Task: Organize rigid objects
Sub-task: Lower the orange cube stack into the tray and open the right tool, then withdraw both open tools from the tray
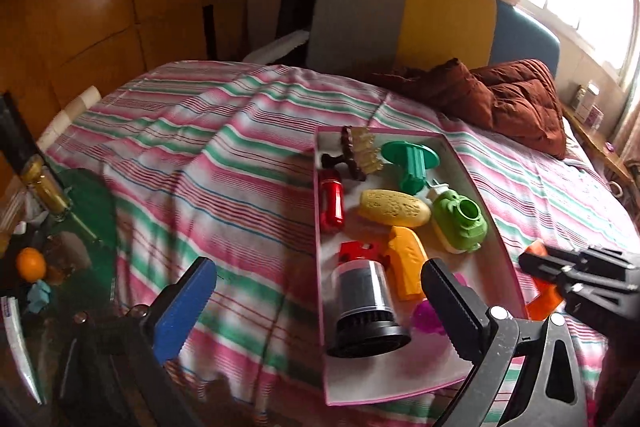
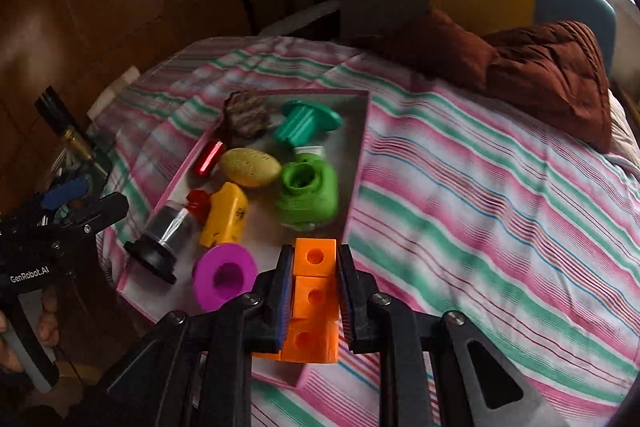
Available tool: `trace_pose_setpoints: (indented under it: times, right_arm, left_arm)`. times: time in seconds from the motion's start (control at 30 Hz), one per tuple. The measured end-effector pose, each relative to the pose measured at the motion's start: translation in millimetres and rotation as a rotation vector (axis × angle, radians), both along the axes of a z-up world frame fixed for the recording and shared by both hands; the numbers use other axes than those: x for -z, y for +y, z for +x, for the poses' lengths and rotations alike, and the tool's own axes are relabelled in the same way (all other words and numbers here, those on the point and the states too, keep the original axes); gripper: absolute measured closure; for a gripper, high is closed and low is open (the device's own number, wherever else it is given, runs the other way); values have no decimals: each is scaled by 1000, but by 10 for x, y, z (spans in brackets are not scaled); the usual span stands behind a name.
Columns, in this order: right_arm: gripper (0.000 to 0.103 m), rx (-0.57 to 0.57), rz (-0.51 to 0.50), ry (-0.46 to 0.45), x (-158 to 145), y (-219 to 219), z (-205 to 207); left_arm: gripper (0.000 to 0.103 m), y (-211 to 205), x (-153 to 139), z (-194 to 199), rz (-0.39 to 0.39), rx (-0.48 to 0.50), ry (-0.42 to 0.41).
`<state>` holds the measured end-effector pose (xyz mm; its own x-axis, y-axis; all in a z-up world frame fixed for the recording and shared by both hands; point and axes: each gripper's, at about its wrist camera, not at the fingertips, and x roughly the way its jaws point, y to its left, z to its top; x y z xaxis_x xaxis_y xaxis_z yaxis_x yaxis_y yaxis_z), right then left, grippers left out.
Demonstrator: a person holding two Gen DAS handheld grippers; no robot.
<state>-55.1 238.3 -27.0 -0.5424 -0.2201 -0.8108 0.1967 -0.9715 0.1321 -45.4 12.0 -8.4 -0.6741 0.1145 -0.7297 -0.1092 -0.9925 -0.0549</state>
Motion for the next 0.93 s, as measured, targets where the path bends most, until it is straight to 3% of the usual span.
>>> trace_pose_setpoints:
  times: [0.17,0.37,0.43,0.5,0.67,0.93]
  right_arm:
    - [84,-17,20,-40,205,-335,-120]
    - [77,27,44,-75,337,-347,-170]
    - [68,54,43,-58,311,-338,-138]
    - [66,82,40,-27,261,-337,-73]
    - [65,180,35,55,130,-351,127]
    - [65,238,79,116,21,-376,344]
  left_arm:
    - [0,-144,-20,60,34,-41,5]
    - [0,-199,-44,144,39,-69,19]
    - [0,-187,-45,162,25,-78,19]
    - [0,-175,-43,169,20,-76,12]
    - [0,-143,-32,266,1,-63,48]
    - [0,-72,-47,412,3,-48,64]
